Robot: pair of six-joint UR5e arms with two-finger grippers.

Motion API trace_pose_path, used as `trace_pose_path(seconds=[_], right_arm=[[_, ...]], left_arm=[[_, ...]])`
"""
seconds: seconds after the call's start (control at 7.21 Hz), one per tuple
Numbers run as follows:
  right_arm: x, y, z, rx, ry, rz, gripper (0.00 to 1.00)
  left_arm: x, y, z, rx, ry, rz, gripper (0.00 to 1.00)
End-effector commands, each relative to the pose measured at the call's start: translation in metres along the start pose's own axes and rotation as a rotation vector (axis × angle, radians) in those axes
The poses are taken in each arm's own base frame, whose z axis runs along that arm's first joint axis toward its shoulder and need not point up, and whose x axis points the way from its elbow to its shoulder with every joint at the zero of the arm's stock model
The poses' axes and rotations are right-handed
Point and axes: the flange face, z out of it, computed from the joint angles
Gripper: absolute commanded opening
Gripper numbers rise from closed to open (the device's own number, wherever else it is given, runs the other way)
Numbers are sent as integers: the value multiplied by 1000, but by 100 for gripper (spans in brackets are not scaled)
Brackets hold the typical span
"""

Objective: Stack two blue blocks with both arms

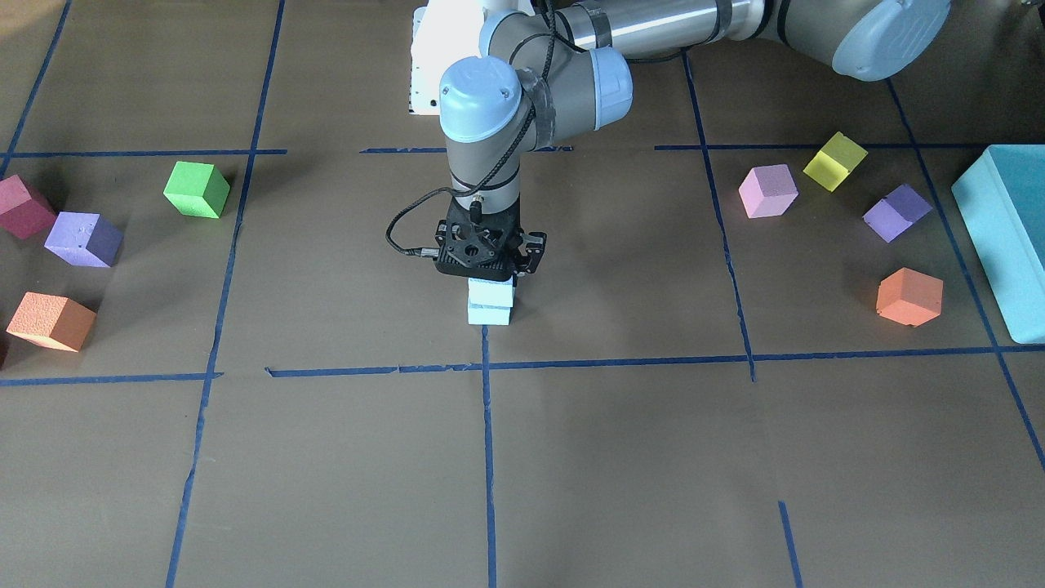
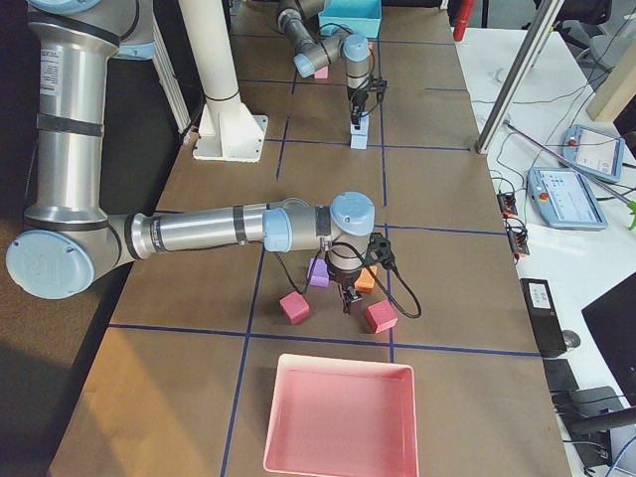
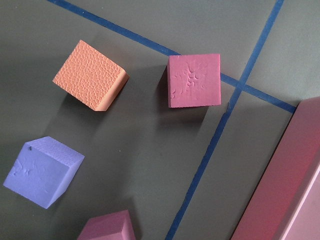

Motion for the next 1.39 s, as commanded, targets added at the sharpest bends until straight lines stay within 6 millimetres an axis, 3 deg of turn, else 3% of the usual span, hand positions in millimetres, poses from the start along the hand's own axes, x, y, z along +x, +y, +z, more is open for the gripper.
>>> trace_pose_path(seconds=[0.0, 0.28, 0.42, 0.55, 0.69, 0.97, 1.11, 1.25], right_arm=[[0, 0, -1, 1, 0, -1, 100], [0, 0, -1, 1, 0, -1, 100], [0, 0, -1, 1, 0, -1, 100], [0, 0, -1, 1, 0, 0, 100], [0, 0, 1, -1, 0, 4, 100], [2, 1, 2, -4, 1, 6, 100], [2, 1, 3, -6, -1, 10, 100], [2, 1, 3, -6, -2, 13, 100]], left_arm=[[-5, -10, -6, 29, 32, -34, 100], [-21, -29, -25, -31, 91, -83, 100], [-48, -51, -53, -74, 152, -109, 100], [-92, -66, -72, -98, 161, -79, 100], [-158, -59, -78, -89, 119, 18, 100], [-370, -56, -81, -96, 91, 219, 100], [-463, -47, -89, -106, 109, 230, 100], [-573, -14, -98, -109, 130, 165, 100]])
